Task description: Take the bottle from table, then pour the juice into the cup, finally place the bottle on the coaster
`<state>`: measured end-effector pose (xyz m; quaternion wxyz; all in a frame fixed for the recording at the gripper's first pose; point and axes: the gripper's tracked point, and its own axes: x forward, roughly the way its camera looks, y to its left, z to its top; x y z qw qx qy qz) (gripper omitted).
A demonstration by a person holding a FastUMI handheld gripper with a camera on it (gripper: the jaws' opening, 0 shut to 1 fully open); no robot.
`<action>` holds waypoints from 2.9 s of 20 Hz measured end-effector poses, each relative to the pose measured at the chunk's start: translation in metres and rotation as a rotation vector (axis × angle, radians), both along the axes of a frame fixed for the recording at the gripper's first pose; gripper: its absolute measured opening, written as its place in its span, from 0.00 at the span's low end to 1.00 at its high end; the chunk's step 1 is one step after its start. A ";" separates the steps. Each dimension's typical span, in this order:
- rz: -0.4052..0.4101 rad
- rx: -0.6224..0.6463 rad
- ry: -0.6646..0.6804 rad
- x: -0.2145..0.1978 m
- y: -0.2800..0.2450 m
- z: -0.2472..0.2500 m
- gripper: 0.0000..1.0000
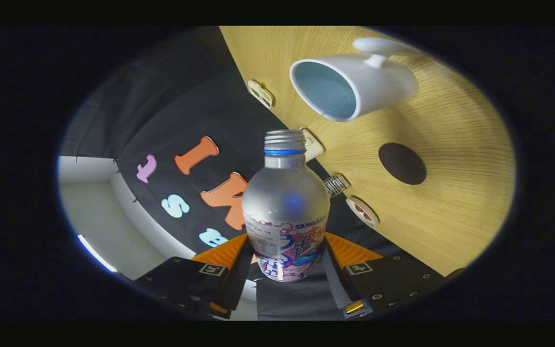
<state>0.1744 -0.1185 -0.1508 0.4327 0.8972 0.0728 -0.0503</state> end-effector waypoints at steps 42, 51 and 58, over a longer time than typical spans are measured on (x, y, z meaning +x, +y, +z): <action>0.055 -0.370 0.066 -0.016 -0.010 -0.042 0.74; 0.147 -0.967 0.051 -0.011 -0.005 -0.034 0.74; 0.136 -1.470 0.042 0.003 -0.012 -0.007 0.75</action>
